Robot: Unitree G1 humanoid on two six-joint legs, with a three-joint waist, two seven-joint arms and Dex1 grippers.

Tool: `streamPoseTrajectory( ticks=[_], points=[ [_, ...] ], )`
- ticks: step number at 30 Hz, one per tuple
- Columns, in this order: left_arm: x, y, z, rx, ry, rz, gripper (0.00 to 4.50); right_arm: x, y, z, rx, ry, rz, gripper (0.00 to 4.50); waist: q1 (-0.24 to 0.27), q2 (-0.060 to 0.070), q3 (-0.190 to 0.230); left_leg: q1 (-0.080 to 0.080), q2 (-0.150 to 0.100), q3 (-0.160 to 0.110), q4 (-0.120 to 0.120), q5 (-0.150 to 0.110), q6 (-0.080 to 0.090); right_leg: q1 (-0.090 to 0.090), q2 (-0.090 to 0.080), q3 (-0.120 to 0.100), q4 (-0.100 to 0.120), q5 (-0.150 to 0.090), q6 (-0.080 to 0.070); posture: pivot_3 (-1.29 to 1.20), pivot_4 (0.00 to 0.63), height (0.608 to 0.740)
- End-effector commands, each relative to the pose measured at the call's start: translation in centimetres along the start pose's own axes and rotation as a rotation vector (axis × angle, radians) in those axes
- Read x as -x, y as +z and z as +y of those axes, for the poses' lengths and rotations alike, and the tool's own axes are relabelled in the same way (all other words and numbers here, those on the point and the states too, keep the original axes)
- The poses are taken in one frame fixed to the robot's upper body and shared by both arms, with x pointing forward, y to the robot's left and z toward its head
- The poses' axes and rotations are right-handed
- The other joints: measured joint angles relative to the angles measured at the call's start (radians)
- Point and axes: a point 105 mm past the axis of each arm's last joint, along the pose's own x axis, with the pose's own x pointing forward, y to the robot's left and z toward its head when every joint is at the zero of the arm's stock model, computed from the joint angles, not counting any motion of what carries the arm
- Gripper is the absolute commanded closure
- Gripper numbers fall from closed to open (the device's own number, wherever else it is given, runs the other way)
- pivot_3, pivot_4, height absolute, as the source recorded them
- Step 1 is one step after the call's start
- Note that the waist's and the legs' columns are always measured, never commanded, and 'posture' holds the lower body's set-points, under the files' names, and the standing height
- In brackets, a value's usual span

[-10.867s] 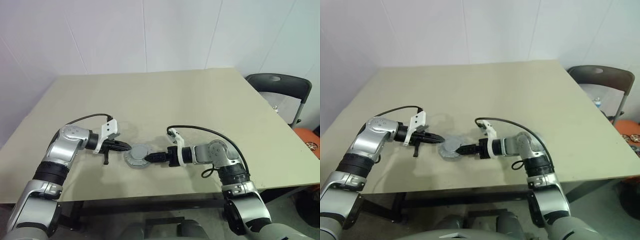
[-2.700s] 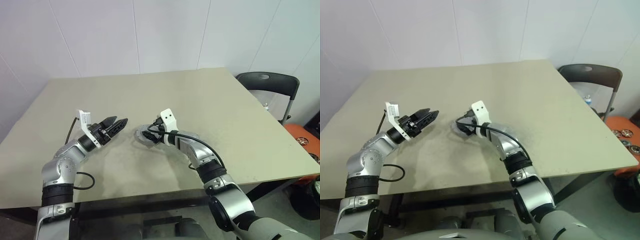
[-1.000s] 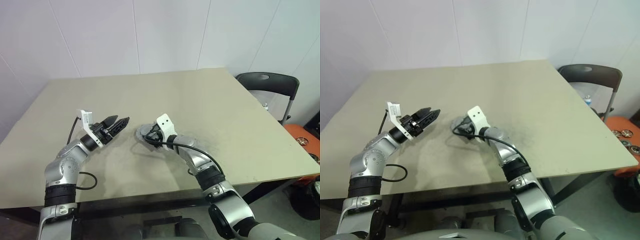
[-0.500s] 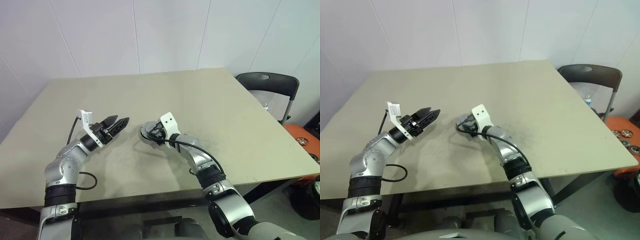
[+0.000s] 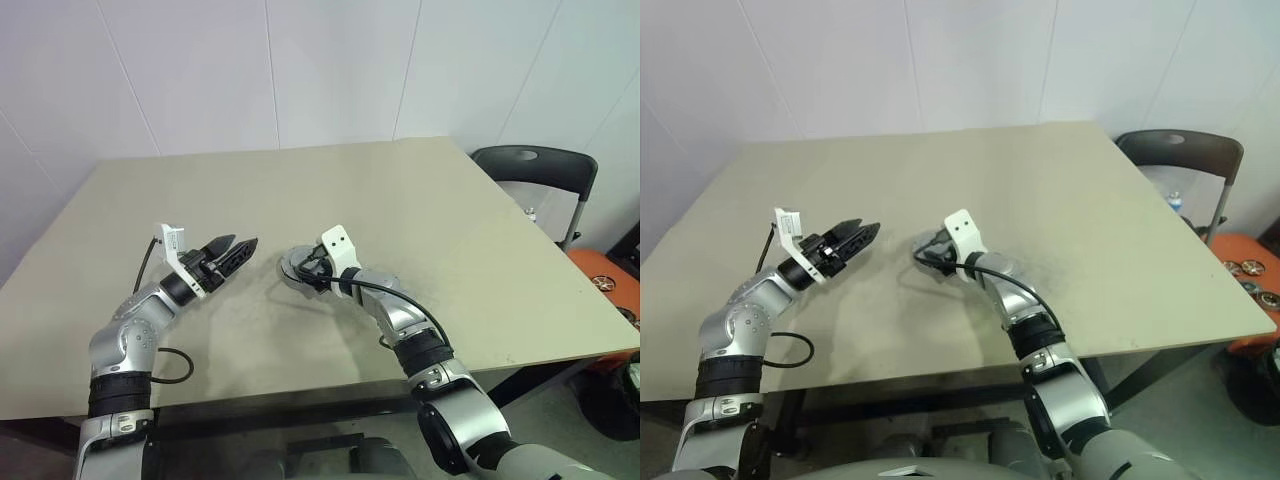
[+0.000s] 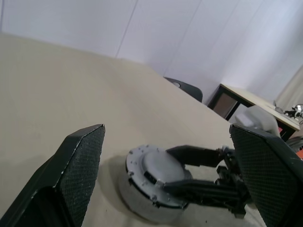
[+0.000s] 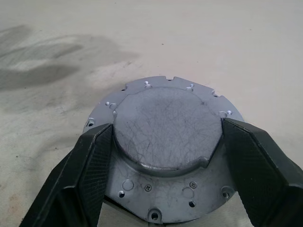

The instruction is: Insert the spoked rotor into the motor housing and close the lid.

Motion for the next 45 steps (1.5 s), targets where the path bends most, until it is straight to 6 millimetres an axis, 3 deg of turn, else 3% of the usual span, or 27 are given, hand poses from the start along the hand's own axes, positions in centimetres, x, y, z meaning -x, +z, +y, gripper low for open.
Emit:
streamPoseTrajectory(
  ticks=[1, 14, 26, 36, 45],
  points=[
    [-0.3, 1.2, -0.7, -0.068, -0.029, -0.014, 0.0, 0.0, 0.2, 0.1, 0.015, 0.002, 0.003, 1.28, 0.0, 0.0, 0.0, 0.0, 0.0, 0.0, 0.0, 0.0, 0.0, 0.0, 0.0, 0.0, 0.0, 0.0, 0.0, 0.0, 0.0, 0.74],
    [-0.2, 0.9, -0.7, -0.076, -0.033, 0.004, 0.0, 0.9, -1.8, -1.2, 0.039, 0.047, 0.129, 1.28, 0.008, 0.0, 0.0, 0.0, 0.0, 0.0, 0.0, 0.0, 0.0, 0.001, -0.001, 0.0, -0.002, 0.0, 0.0, 0.0, 0.0, 0.74],
    [-0.3, 0.8, -0.8, -0.078, -0.035, 0.008, 0.0, 1.0, -2.4, -2.7, 0.07, -0.037, 0.141, 1.28, 0.024, 0.0, 0.0, 0.002, 0.0, 0.0, 0.002, 0.0, 0.0, 0.004, 0.0, 0.0, -0.001, -0.002, -0.003, 0.0, 0.0, 0.74],
    [-0.6, 0.4, -1.0, -0.074, -0.047, 0.021, 0.0, 2.2, -6.2, -1.9, -0.041, 0.082, 0.294, 1.28, 0.029, -0.001, -0.001, 0.003, -0.001, -0.001, 0.003, 0.0, 0.0, 0.004, -0.001, -0.001, -0.003, -0.003, -0.003, 0.0, 0.0, 0.74],
    [-0.6, 0.3, -1.1, -0.076, -0.047, 0.025, 0.0, 2.0, -4.9, -4.2, -0.003, -0.046, 0.241, 1.28, 0.032, -0.001, -0.001, 0.003, -0.001, -0.001, 0.002, -0.001, 0.001, 0.004, -0.001, -0.001, -0.003, -0.003, -0.002, 0.0, 0.0, 0.74]
  ],
)
